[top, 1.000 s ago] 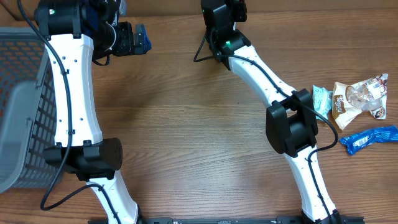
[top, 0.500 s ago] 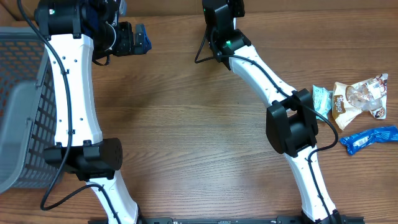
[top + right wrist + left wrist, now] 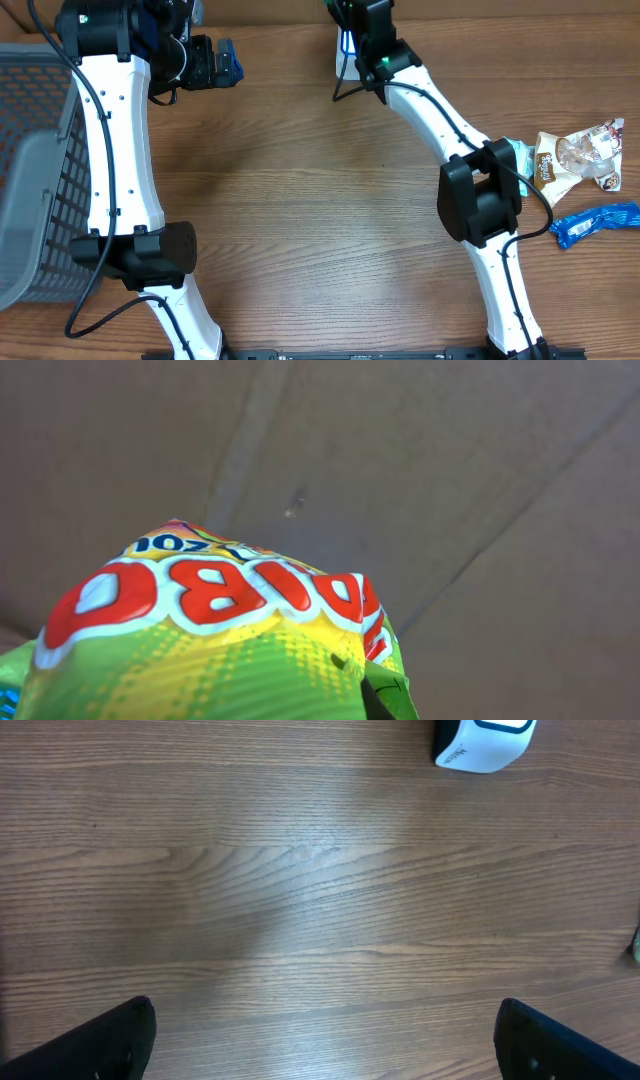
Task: Scan the item barcode
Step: 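Hold the snack bag's barcode against the scanner face, then keep the snack bag at the scanner, shifting it over the top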
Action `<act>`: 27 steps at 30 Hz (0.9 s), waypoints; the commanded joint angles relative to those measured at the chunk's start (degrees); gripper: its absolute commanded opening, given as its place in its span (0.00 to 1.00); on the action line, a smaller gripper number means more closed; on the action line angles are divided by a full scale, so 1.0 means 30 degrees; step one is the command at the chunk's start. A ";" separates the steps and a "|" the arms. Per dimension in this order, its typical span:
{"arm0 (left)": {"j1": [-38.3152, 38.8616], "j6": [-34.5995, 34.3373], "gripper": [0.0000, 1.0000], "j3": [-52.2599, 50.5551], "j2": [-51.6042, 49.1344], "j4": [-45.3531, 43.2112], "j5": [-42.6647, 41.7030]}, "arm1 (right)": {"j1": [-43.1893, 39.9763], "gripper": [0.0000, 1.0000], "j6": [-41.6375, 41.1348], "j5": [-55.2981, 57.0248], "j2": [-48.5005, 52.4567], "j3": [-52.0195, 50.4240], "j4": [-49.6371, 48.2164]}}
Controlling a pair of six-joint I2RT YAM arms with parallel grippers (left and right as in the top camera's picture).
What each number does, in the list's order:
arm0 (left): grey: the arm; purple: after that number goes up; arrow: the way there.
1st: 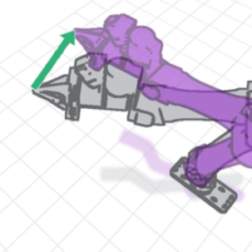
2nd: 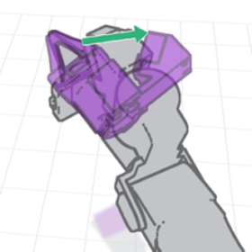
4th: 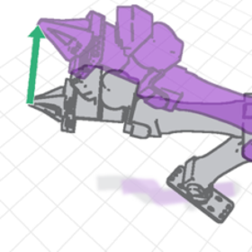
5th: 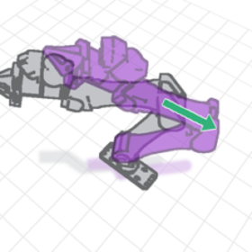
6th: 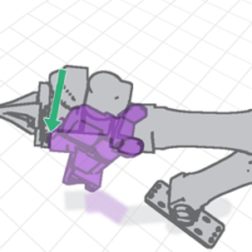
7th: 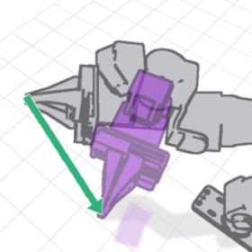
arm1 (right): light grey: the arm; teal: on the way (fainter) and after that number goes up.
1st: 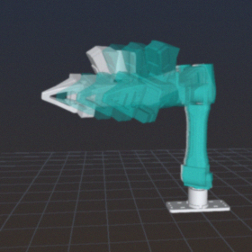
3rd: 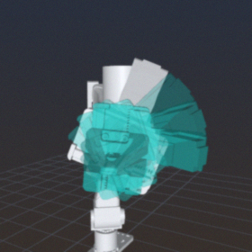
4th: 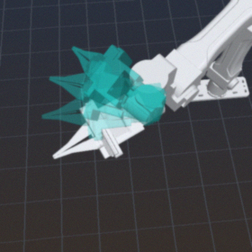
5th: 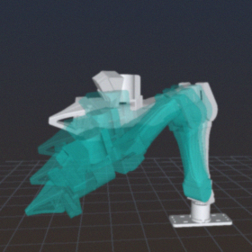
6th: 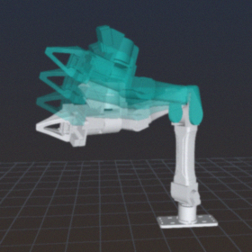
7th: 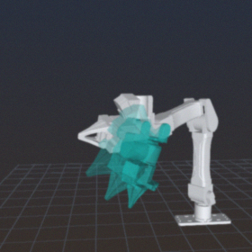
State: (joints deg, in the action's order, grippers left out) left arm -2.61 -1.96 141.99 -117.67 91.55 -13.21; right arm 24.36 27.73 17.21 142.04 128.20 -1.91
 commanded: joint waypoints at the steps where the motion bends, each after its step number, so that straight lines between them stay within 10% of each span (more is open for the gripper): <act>1: 0.0131 -0.0277 1.00 -0.0044 0.0095 -0.0029 0.0036 | -0.0138 0.04 0.0787 -0.1559 -0.0087 0.0146 -0.0306; 27: 0.0131 -0.0277 1.00 -0.0044 0.0095 -0.0029 0.0036 | -0.5639 0.04 0.0882 -2.5711 -0.0080 0.0146 0.0729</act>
State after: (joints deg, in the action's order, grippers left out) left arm -2.61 -1.96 141.99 -117.67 91.55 -13.19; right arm 7.64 30.24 -47.27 142.06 128.20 1.13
